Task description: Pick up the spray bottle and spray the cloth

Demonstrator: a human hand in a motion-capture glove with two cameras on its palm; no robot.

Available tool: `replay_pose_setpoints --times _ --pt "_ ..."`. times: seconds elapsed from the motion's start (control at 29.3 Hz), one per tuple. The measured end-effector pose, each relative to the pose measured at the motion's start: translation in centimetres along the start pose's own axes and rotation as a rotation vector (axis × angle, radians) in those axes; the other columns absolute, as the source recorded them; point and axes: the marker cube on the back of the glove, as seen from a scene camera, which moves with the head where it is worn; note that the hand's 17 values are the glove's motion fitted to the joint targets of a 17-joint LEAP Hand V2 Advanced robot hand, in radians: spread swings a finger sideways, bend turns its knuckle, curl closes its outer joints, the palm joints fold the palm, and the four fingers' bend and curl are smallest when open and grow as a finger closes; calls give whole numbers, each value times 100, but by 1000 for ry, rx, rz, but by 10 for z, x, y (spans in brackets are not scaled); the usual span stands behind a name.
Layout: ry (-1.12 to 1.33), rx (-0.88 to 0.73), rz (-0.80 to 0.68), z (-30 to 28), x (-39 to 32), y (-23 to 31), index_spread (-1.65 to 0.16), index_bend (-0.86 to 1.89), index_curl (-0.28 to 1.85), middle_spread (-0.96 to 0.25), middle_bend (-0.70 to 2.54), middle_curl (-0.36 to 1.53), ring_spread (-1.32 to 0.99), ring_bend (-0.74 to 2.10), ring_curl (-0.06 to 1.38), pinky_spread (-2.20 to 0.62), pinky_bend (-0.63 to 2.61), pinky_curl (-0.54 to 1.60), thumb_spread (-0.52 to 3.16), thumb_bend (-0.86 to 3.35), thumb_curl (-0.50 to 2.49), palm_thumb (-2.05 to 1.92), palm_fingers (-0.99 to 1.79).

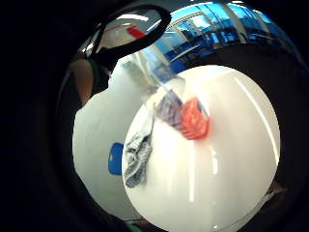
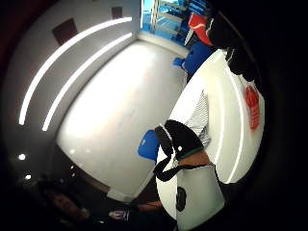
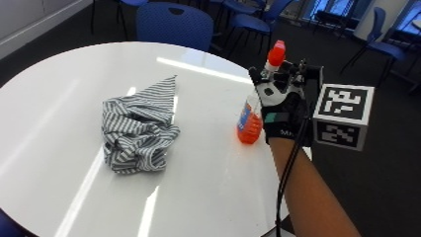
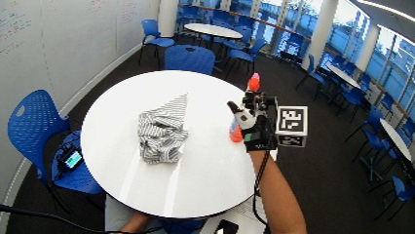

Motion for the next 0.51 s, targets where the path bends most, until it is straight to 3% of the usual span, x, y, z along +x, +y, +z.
replay_pose_setpoints --times 0.14,0.51 --pt "-8 66 108 8 19 -20 -34 2 22 -14 42 40 -12 54 36 6 30 32 100 0 31 68 80" --pt "-81 16 320 27 44 -50 -33 15 23 -18 39 41 -14 49 37 6 26 33 93 6 40 92 70"
